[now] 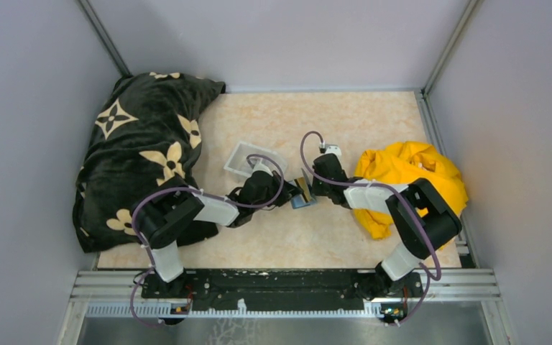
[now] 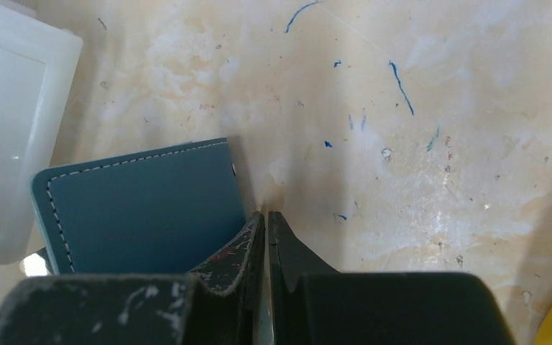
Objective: Put the credit cards into the card holder
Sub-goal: Open the card holder at the center of the board.
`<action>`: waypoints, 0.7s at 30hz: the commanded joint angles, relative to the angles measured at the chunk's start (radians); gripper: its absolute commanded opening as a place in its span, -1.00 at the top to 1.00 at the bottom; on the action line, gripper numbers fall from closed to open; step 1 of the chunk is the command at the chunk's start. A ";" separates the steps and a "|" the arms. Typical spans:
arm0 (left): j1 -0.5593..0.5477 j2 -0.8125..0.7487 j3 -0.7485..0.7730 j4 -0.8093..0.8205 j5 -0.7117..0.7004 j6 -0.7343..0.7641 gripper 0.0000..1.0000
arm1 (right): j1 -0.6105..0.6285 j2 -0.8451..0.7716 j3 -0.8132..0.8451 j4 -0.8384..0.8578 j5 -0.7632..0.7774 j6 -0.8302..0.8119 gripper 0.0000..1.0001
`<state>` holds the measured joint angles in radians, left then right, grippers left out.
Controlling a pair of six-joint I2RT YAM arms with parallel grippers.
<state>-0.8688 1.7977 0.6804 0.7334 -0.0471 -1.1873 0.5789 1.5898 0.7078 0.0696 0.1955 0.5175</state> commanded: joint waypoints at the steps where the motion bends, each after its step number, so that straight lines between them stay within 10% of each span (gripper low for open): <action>1: -0.011 0.020 0.063 0.042 0.010 0.032 1.00 | -0.040 0.022 -0.077 -0.161 -0.011 0.038 0.83; 21: -0.061 0.081 0.259 -0.225 -0.079 0.172 1.00 | -0.098 -0.078 -0.105 -0.198 0.159 0.210 0.46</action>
<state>-0.9146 1.8740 0.8845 0.5514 -0.0933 -1.0744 0.4938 1.5394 0.6582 0.0704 0.2657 0.6903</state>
